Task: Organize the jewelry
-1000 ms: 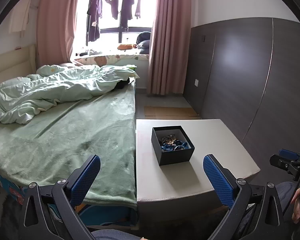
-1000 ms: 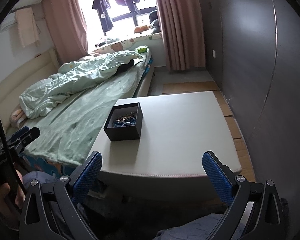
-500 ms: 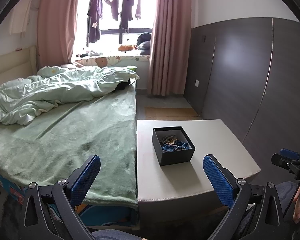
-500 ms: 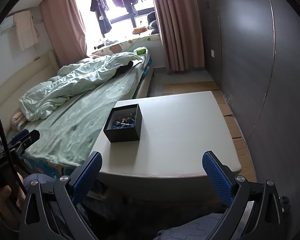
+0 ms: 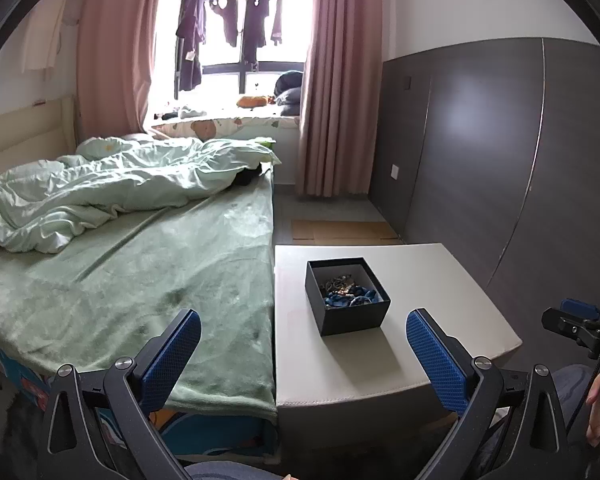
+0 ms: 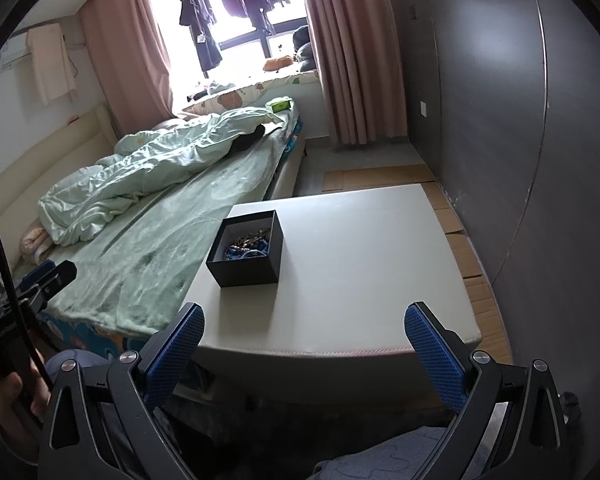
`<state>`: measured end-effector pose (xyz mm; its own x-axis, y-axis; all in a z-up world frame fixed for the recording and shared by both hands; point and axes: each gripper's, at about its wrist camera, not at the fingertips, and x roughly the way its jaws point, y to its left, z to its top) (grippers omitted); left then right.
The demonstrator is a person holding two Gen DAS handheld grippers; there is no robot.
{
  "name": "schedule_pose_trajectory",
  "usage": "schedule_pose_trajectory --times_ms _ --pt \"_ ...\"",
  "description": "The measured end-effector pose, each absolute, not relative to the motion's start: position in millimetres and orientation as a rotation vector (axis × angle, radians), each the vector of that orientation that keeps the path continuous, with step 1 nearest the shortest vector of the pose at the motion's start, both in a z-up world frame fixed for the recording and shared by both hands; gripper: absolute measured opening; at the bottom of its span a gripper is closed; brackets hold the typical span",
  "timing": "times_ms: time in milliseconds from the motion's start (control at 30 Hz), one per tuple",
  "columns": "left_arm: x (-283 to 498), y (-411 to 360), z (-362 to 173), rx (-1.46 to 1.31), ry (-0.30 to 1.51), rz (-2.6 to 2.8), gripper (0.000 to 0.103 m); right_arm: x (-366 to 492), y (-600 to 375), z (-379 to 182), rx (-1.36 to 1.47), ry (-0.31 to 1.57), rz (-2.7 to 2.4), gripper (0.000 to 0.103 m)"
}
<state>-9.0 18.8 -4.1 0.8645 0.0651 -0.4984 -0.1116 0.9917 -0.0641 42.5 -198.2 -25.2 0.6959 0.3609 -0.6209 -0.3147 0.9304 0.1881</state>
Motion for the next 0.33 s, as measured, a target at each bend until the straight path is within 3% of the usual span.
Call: schedule_pose_trajectory --times_ms 333 --pt "-2.0 19.3 -7.5 -0.089 0.522 0.099 0.103 42.6 -197.0 -25.0 0.07 0.708 0.374 0.1"
